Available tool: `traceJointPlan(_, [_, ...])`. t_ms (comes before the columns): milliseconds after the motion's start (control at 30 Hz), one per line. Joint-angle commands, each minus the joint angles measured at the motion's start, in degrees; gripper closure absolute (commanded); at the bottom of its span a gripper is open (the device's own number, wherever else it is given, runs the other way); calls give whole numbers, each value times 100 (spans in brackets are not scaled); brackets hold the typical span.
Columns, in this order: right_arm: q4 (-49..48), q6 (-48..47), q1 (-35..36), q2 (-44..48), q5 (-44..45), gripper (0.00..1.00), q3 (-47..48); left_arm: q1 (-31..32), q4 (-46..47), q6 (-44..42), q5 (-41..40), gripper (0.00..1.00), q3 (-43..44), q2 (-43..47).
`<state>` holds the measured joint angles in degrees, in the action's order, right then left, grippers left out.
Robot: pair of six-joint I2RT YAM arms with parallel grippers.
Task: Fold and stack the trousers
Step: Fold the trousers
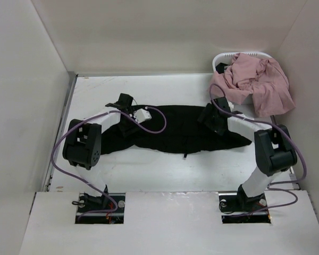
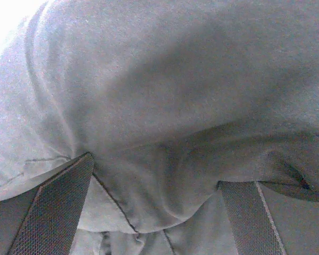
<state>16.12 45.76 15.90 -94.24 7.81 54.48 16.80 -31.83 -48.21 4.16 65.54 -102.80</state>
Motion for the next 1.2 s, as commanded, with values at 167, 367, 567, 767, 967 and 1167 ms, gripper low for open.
traceJointPlan(167, [-373, -515, -249, 518, -280, 0, 65, -576, -200, -629, -127, 39, 188, 874])
traceJointPlan(367, [-48, -595, -793, 2099, -474, 0, -955, -1103, -1059, -1128, -143, 32, -471, 2316])
traceJointPlan(567, [67, -278, -2269, 3218, -667, 0, -1764, -1815, -1064, -1411, -828, 34, -1446, 2537])
traceJointPlan(767, [-355, -164, -2878, 2806, -957, 0, -1731, -2395, 1, -1341, -1259, 32, -1641, 2187])
traceJointPlan(967, [-495, 117, -2667, 2560, -852, 0, -1475, -2712, 46, -1059, -1173, 31, -1359, 1975])
traceJointPlan(1167, [-1048, 92, -2728, 1901, -834, 18, -1467, -2827, 160, -963, -1242, 35, -1439, 1536])
